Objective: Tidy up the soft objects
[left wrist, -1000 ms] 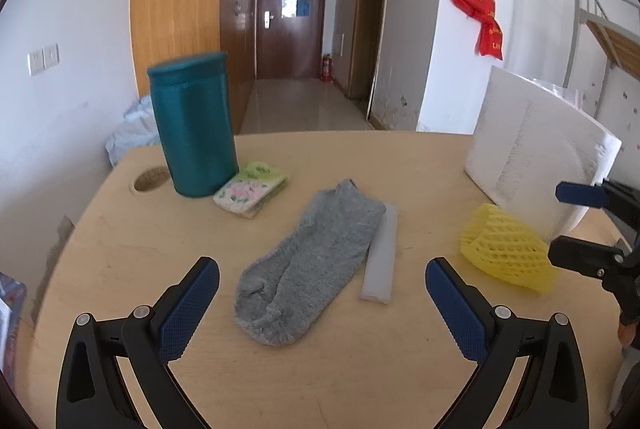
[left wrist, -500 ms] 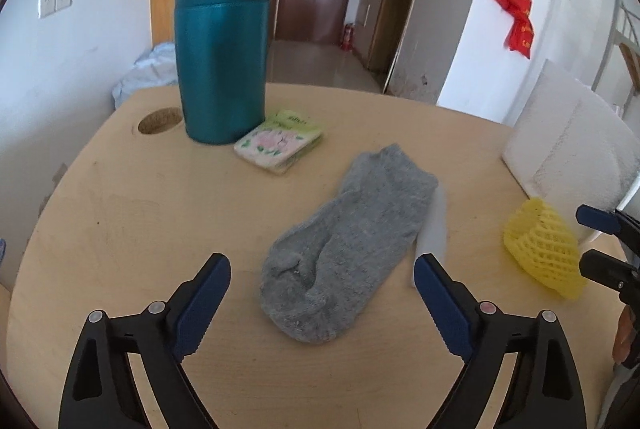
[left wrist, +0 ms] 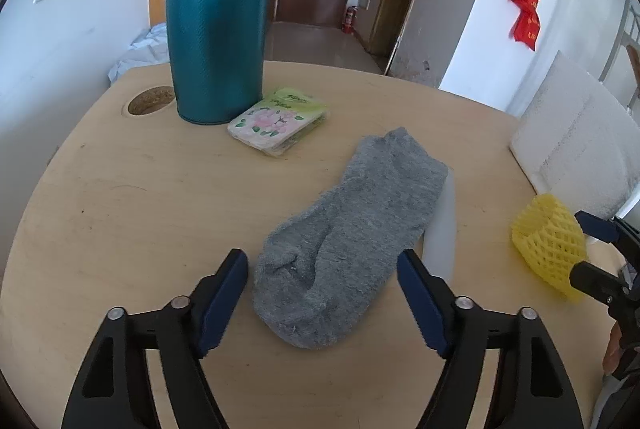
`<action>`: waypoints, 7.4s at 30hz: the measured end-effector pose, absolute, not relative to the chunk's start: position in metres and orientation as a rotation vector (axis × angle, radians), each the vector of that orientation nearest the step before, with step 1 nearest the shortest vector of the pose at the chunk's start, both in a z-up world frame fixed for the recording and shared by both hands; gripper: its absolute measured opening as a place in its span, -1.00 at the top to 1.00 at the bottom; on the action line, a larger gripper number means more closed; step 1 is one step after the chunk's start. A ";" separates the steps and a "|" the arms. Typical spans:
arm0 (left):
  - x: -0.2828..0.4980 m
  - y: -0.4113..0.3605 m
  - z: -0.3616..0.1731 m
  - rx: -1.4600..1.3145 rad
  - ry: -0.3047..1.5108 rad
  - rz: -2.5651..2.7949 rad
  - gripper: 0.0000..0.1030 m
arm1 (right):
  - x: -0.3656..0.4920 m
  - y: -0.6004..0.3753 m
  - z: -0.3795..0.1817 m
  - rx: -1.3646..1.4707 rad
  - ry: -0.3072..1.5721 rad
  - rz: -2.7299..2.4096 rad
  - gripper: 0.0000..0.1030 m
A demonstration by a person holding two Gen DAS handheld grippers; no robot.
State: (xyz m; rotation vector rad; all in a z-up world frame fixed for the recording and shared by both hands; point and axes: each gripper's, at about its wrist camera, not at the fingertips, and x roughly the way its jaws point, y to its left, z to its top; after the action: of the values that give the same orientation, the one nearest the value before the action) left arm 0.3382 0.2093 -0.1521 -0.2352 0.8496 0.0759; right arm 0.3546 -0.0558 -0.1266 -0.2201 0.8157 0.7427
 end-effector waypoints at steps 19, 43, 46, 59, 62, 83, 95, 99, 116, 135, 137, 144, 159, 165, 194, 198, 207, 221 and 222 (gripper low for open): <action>0.325 0.201 -0.140 -0.192 0.786 0.060 0.87 | 0.349 -0.051 -0.138 -0.250 0.865 0.720 0.72; 0.253 0.155 -0.036 -0.073 0.544 0.043 0.87 | 0.316 -0.077 -0.086 -0.126 0.750 0.762 0.72; 0.246 0.145 -0.037 -0.048 0.553 0.037 0.87 | 0.306 -0.083 -0.079 -0.119 0.740 0.758 0.72; 0.259 0.133 -0.105 -0.059 0.718 -0.011 -0.67 | 0.299 -0.087 -0.092 -0.115 0.777 0.756 0.72; 0.265 0.137 -0.112 -0.086 0.747 -0.009 -0.67 | 0.299 -0.087 -0.094 -0.114 0.781 0.756 0.72; 0.287 0.147 -0.150 -0.127 0.909 0.059 0.11 | 0.299 -0.096 -0.098 -0.086 0.788 0.750 0.72; 0.269 0.139 -0.124 -0.039 0.805 0.089 0.89 | 0.292 -0.102 -0.092 -0.071 0.777 0.748 0.72; 0.253 0.129 -0.088 -0.012 0.709 0.068 0.89 | 0.290 -0.104 -0.089 -0.068 0.768 0.746 0.72; 0.210 0.074 -0.014 -0.008 0.526 -0.046 0.89 | 0.258 -0.146 -0.047 -0.027 0.652 0.719 0.72; 0.213 -0.012 0.016 0.022 0.461 -0.212 0.89 | 0.234 -0.221 -0.003 0.020 0.539 0.548 0.72; 0.215 -0.016 0.020 0.021 0.451 -0.221 0.89 | 0.233 -0.224 0.001 0.019 0.527 0.541 0.72; 0.229 -0.023 0.032 0.015 0.425 -0.241 0.89 | 0.242 -0.224 0.005 0.019 0.518 0.523 0.72; 0.279 -0.036 0.059 0.001 0.375 -0.255 0.89 | 0.279 -0.219 0.034 0.003 0.479 0.489 0.72; 0.310 -0.041 0.064 -0.008 0.365 -0.257 0.89 | 0.299 -0.217 0.040 0.011 0.458 0.471 0.72; 0.424 -0.060 0.020 -0.034 0.471 -0.356 0.52 | 0.375 -0.215 0.014 0.081 0.524 0.431 0.72; 0.423 -0.054 0.021 -0.060 0.467 -0.346 -0.14 | 0.374 -0.216 0.017 0.087 0.520 0.431 0.72; 0.409 -0.040 0.040 -0.053 0.447 -0.358 -0.72 | 0.382 -0.211 0.020 0.086 0.530 0.433 0.72; 0.411 -0.041 0.041 -0.040 0.464 -0.367 -0.73 | 0.397 -0.201 0.021 0.093 0.528 0.445 0.72; 0.413 -0.041 0.040 -0.042 0.467 -0.365 -0.73 | 0.399 -0.201 0.019 0.094 0.533 0.444 0.72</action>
State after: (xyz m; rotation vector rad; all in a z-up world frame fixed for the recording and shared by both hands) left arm 0.4127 -0.0411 0.0397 -0.0424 0.4669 -0.3654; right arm 0.3989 -0.2014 0.0189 0.0942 0.5328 0.4437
